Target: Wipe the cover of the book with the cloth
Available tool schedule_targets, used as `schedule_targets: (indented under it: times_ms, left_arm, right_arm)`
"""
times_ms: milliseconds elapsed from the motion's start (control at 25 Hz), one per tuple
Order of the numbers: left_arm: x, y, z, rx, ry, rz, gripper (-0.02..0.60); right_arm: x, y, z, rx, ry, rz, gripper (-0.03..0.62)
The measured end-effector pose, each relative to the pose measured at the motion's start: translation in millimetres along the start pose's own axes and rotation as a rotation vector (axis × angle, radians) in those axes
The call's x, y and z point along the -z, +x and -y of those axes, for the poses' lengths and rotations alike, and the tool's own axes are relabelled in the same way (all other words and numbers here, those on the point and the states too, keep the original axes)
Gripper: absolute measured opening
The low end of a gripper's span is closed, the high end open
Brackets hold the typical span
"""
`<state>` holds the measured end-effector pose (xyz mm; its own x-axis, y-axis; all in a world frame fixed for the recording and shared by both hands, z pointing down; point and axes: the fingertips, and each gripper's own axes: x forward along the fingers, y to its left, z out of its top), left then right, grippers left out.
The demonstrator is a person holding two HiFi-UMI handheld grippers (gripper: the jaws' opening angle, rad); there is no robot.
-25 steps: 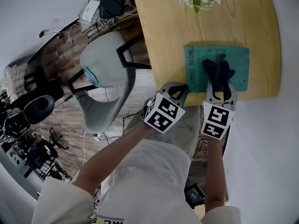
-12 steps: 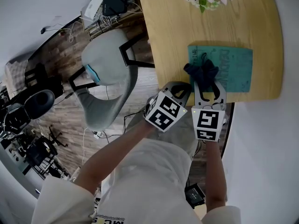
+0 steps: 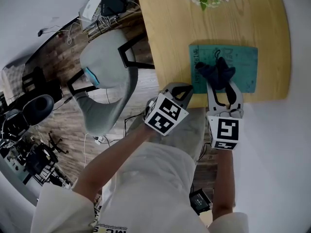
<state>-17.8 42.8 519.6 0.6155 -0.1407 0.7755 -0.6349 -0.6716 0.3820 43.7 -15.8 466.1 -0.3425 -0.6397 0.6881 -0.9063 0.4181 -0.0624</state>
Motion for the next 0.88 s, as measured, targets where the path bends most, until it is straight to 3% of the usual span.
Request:
schedule_targets:
  times_ms: [440,880]
  left_arm:
    - [-0.8,0.0,0.6,-0.002,-0.001,0.004,0.011]
    - [-0.3,-0.2,0.7,-0.007,-0.01,-0.001,0.011]
  right_arm:
    - [18.1,-12.5,134.7,0.329,0.098,-0.061,0.173]
    - [38.2,6.5,176.6,0.393,0.11,-0.158,0.173]
